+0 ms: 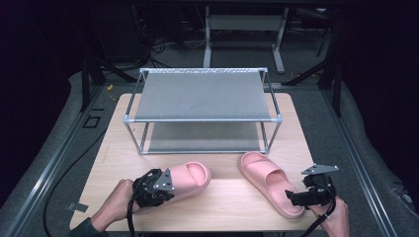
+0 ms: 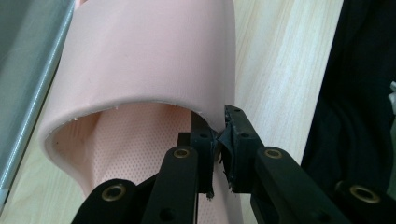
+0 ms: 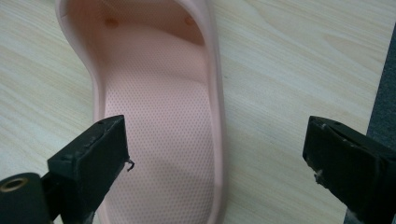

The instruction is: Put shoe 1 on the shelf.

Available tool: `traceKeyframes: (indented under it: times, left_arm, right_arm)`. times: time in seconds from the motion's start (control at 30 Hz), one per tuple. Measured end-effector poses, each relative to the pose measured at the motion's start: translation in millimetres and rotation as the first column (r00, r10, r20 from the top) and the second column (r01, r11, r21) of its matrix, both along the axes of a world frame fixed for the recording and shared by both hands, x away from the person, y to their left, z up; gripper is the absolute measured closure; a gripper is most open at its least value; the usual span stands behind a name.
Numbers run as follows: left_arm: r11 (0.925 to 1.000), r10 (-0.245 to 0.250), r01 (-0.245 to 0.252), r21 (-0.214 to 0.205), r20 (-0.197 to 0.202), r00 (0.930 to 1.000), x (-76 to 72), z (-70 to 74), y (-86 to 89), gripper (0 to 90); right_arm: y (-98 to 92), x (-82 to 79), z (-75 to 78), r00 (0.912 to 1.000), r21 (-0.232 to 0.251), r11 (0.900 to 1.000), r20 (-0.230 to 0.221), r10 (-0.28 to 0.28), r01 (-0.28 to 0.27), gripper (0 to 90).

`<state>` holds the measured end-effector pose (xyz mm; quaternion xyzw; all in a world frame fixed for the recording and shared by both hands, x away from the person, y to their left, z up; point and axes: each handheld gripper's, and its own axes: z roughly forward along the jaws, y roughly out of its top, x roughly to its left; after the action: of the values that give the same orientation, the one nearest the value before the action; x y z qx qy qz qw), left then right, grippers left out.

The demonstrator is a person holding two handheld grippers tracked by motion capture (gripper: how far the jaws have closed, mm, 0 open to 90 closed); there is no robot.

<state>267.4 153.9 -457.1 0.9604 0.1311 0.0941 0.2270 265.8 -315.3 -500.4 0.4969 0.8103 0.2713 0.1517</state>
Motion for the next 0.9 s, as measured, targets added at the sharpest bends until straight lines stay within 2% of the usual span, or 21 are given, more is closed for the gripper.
traceKeyframes:
  times: [0.1, 0.13, 0.2, 0.23, 0.27, 0.3, 0.33, 0.37, 0.43, 0.6, 0.63, 0.67, 0.77, 0.8, 0.9]
  left_arm:
    - [0.9999, 0.011, -0.011, -0.007, 0.000, 0.9999, 1.7, 2.9, 0.3, 83.5]
    - [0.9999, 0.010, -0.010, -0.003, 0.004, 0.9999, 3.2, 5.0, 0.6, 83.5]
    - [0.9996, 0.026, -0.026, -0.009, 0.010, 0.9996, 6.6, 10.0, 1.3, 83.4]
    - [0.9996, 0.026, -0.026, -0.009, 0.010, 0.9996, 6.6, 10.0, 1.3, 83.3]
    - [0.9994, 0.032, -0.032, -0.011, 0.010, 0.9994, 8.2, 12.7, 2.1, 83.3]
    - [0.9994, 0.033, -0.033, -0.011, 0.011, 0.9994, 9.4, 14.9, 2.7, 83.4]
    - [0.9995, 0.031, -0.031, -0.009, 0.015, 0.9994, 10.7, 17.0, 3.3, 83.3]
    - [0.9993, 0.034, -0.033, -0.016, 0.014, 0.9993, 12.6, 20.8, 4.6, 83.2]
    - [0.9993, 0.032, -0.032, -0.019, 0.017, 0.9994, 13.3, 22.4, 5.1, 83.2]
    - [0.9989, 0.027, -0.027, -0.039, -0.007, 0.9996, 17.3, 32.5, 6.9, 83.0]
    - [0.9987, 0.027, -0.027, -0.044, -0.012, 0.9996, 18.6, 35.2, 7.6, 83.0]
    - [0.9982, 0.033, -0.033, -0.049, -0.017, 0.9993, 19.5, 37.2, 7.9, 83.0]
    - [0.9983, 0.044, -0.044, -0.039, 0.000, 0.9991, 22.5, 45.4, 8.8, 83.0]
    - [0.9987, 0.037, -0.038, -0.036, -0.006, 0.9993, 23.8, 47.9, 9.5, 82.9]
    - [0.9986, 0.035, -0.035, -0.040, 0.003, 0.9994, 24.7, 50.0, 9.9, 82.6]
  right_arm:
    - [0.9, 0.3, 0.1, 1.0000, 0.000, 1.0000, -0.001, 0.003, -0.003, 6.1]
    - [2.8, -0.7, 1.5, 0.9994, -0.053, 0.9980, 0.008, -0.034, 0.034, 6.1]
    - [1.8, -0.1, 3.6, 0.9996, -0.059, 0.9979, -0.008, -0.027, 0.027, 6.1]
    - [1.8, -0.1, 3.6, 0.9996, -0.059, 0.9979, -0.008, -0.027, 0.027, 6.1]
    - [0.8, 1.4, 0.8, 1.0000, -0.002, 1.0000, 0.001, 0.003, -0.003, 6.1]
    - [0.6, 1.2, 2.0, 1.0000, -0.015, 0.9999, -0.003, -0.002, 0.002, 6.1]
    - [2.1, 0.3, 3.0, 0.9994, -0.062, 0.9975, 0.009, -0.033, 0.034, 6.1]
    - [1.7, 0.3, 3.1, 0.9994, -0.067, 0.9972, 0.009, -0.033, 0.034, 6.1]
    - [1.6, 0.2, 3.1, 0.9994, -0.071, 0.9969, 0.007, -0.033, 0.034, 6.2]
    - [0.7, 0.1, 3.0, 0.9996, -0.064, 0.9975, 0.003, -0.029, 0.029, 6.2]
    - [-0.6, 1.1, 1.7, 1.0000, -0.018, 0.9998, -0.004, -0.002, 0.002, 6.2]
    - [0.9, 0.5, 2.6, 0.9995, -0.070, 0.9970, 0.004, -0.032, 0.032, 6.2]
    - [0.4, 0.6, 3.1, 0.9992, -0.065, 0.9972, 0.001, -0.039, 0.039, 6.2]
    - [0.2, 0.6, 3.2, 0.9993, -0.064, 0.9972, 0.002, -0.038, 0.038, 6.3]
    - [-0.3, 1.1, 3.6, 0.9995, -0.063, 0.9975, -0.001, -0.030, 0.030, 6.3]
